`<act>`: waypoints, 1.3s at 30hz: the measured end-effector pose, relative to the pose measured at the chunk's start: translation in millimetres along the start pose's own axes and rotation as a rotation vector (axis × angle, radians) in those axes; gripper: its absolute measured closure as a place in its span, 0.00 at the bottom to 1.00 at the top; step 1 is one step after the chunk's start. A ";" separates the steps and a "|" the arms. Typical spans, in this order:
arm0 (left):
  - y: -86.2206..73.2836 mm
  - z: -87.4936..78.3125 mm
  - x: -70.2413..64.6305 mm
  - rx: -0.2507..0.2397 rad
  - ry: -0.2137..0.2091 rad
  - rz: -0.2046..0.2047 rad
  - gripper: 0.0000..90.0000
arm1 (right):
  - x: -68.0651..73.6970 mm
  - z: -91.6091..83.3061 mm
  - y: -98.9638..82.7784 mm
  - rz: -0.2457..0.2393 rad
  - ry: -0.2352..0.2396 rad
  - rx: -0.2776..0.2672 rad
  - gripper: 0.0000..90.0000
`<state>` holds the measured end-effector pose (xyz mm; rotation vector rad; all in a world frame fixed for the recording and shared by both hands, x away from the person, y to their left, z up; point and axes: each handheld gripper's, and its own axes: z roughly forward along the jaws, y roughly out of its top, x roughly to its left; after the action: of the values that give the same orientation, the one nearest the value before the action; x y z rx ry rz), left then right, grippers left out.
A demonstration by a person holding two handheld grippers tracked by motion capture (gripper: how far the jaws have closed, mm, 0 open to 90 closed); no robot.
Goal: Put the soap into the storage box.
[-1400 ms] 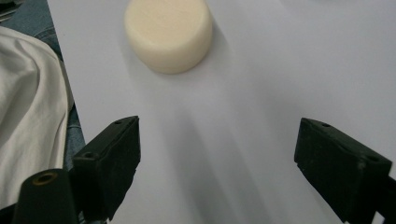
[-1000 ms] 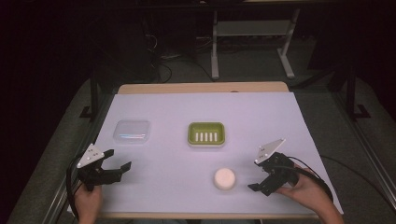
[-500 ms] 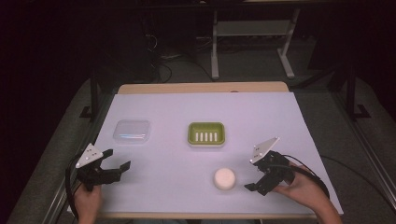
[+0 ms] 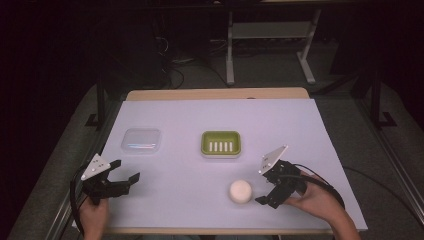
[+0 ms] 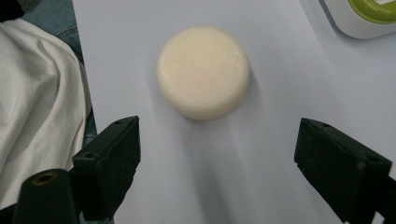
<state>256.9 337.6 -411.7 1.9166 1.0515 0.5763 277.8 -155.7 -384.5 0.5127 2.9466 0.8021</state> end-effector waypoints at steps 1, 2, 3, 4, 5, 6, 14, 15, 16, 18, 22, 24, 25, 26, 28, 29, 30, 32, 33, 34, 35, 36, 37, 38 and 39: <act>0.0 0.0 -0.1 -0.001 0.000 0.000 0.16 | 0.3 0.8 1.0 0.001 0.000 0.002 0.15; 0.0 0.0 -0.1 0.000 0.000 0.001 0.16 | 0.0 1.7 1.9 -0.003 0.001 0.001 0.15; 0.0 0.0 -0.1 0.000 0.000 0.001 0.16 | 0.3 2.4 2.9 -0.003 0.001 0.002 0.15; 0.0 0.1 -0.3 0.000 -0.001 0.000 0.16 | 0.2 3.0 3.8 -0.007 0.001 0.003 0.15; 0.0 0.1 -0.2 0.002 -0.001 0.001 0.16 | 0.3 3.6 4.7 -0.007 0.002 0.002 0.15; 0.0 0.2 -0.3 0.001 -0.001 -0.001 0.16 | 0.4 4.4 5.9 -0.010 0.003 0.003 0.15; 0.0 0.1 -0.5 0.000 -0.001 -0.001 0.16 | 0.7 7.6 13.5 -0.024 0.004 0.008 0.15; 0.0 0.1 -0.5 0.000 -0.001 -0.001 0.16 | 0.8 7.7 14.6 -0.023 0.005 0.011 0.15; -0.1 -0.3 -0.4 -0.002 -0.001 -0.002 0.16 | 0.6 8.2 15.6 -0.027 0.000 0.008 0.15; -0.1 -0.3 -0.3 -0.002 0.000 -0.003 0.16 | 0.6 9.3 17.1 -0.027 0.006 0.008 0.15; -0.1 -0.3 -0.1 -0.001 0.000 -0.002 0.16 | 1.4 12.4 19.7 -0.031 0.010 0.014 0.15; -0.1 -0.5 -0.3 -0.003 0.000 -0.005 0.16 | 2.1 15.5 23.0 -0.036 0.016 0.015 0.15; -0.1 -0.5 -0.3 -0.003 0.000 -0.005 0.16 | 2.1 15.5 23.0 -0.036 0.016 0.015 0.15; -0.1 -0.4 -0.3 -0.003 -0.001 -0.005 0.16 | 2.3 16.9 24.8 -0.042 0.018 0.018 0.15; -0.4 0.3 -0.1 0.001 -0.004 -0.008 0.16 | 2.2 18.2 26.6 -0.045 0.018 0.020 0.15; -0.4 0.4 -0.3 0.003 -0.002 -0.011 0.16 | 1.8 19.1 27.1 -0.050 0.019 0.019 0.15; -0.2 0.3 -0.2 0.003 -0.004 -0.007 0.16 | 1.6 20.1 27.9 -0.052 0.021 0.023 0.15; -0.2 0.1 -0.2 0.001 -0.003 -0.005 0.16 | 1.9 21.4 28.8 -0.052 0.023 0.025 0.15; -0.3 -0.1 -0.1 -0.001 -0.002 -0.008 0.16 | 2.4 24.0 30.3 -0.054 0.029 0.029 0.15; -0.5 0.0 0.0 -0.003 -0.003 -0.009 0.16 | 2.7 24.8 30.9 -0.051 0.028 0.029 0.15; -0.5 -0.1 0.2 -0.001 -0.003 -0.007 0.16 | 2.4 26.2 31.5 -0.056 0.034 0.031 0.15; -0.5 -0.2 0.2 -0.001 -0.002 -0.008 0.16 | 2.8 27.7 32.2 -0.055 0.033 0.034 0.15; -0.5 -0.3 0.2 -0.001 -0.002 -0.008 0.16 | 2.8 29.0 32.9 -0.056 0.033 0.037 0.15; -0.5 -0.3 0.2 -0.001 -0.002 -0.008 0.16 | 2.6 30.2 33.5 -0.057 0.034 0.038 0.15; -0.5 -0.5 0.1 -0.001 -0.001 -0.008 0.16 | 2.6 30.2 33.5 -0.057 0.034 0.038 0.15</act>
<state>256.3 338.1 -411.8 1.9113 1.0574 0.5712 289.3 -113.0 -393.8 0.4197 2.9973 0.7583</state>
